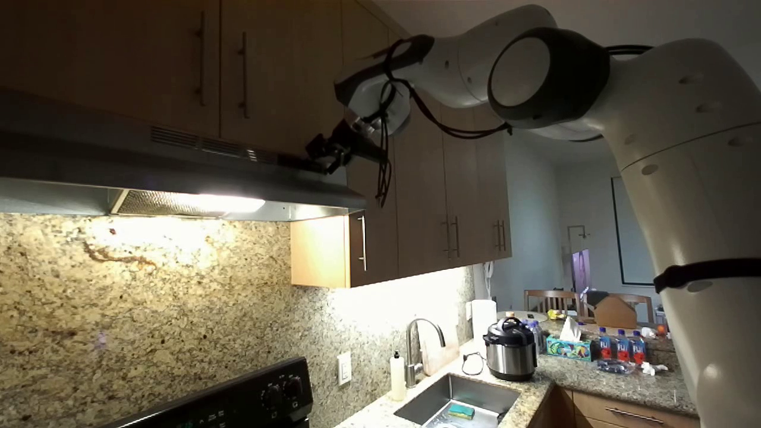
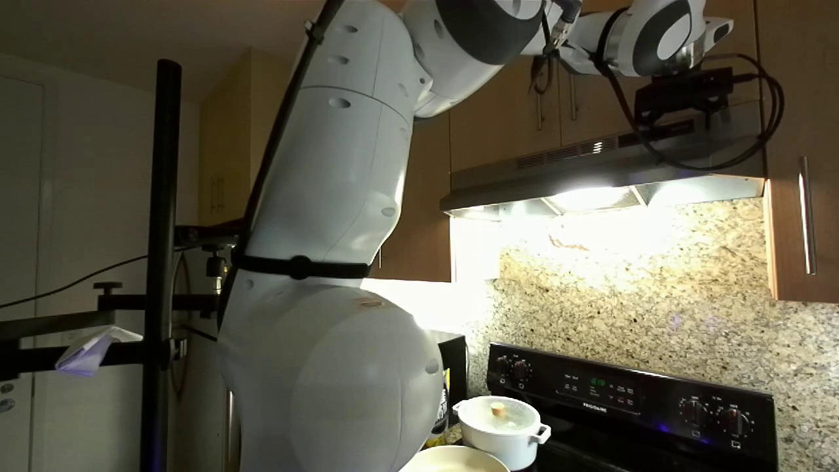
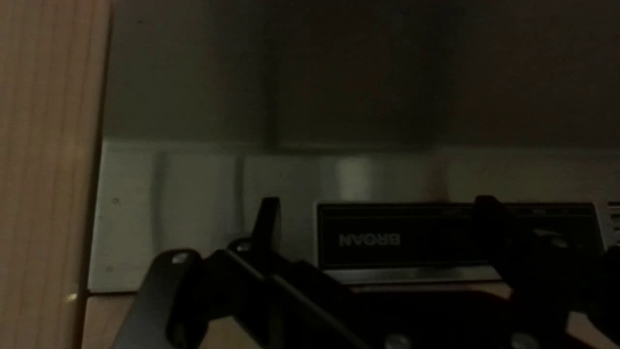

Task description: Switch off the light above the stove

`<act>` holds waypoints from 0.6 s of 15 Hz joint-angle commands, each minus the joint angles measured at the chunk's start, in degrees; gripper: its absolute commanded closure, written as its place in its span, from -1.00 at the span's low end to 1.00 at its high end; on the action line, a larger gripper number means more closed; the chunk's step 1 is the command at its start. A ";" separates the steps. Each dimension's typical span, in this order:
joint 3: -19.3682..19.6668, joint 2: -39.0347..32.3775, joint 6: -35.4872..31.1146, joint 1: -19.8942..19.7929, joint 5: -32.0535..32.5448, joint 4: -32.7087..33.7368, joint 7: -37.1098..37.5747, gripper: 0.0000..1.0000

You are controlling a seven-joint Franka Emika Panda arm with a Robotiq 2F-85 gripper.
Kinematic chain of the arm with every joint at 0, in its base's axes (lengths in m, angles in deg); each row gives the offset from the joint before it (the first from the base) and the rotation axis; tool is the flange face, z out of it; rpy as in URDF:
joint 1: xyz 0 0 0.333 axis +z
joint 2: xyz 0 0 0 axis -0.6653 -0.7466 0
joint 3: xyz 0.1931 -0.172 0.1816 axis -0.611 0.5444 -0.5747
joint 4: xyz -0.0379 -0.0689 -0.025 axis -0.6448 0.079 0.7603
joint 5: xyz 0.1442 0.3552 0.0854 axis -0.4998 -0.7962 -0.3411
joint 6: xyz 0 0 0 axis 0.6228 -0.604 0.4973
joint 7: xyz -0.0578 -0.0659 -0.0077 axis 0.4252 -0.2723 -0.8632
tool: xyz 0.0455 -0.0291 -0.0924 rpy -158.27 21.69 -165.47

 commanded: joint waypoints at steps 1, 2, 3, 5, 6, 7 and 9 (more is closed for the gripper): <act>-0.76 -0.96 2.34 -0.34 -1.68 1.86 -2.85 -1.00; -0.73 -1.38 2.89 -0.53 -1.87 2.54 -3.02 -1.00; -0.71 -1.62 3.33 -0.56 -1.77 3.01 -3.03 -1.00; -0.61 -2.51 4.32 -0.75 -1.49 4.66 -3.13 -1.00; -0.48 -2.91 4.86 -0.90 -1.40 5.39 -2.95 -1.00; -0.35 -3.26 5.42 -0.99 -1.16 6.07 -2.71 -1.00; -0.29 -4.33 6.90 -1.29 -0.89 8.04 -2.65 -1.00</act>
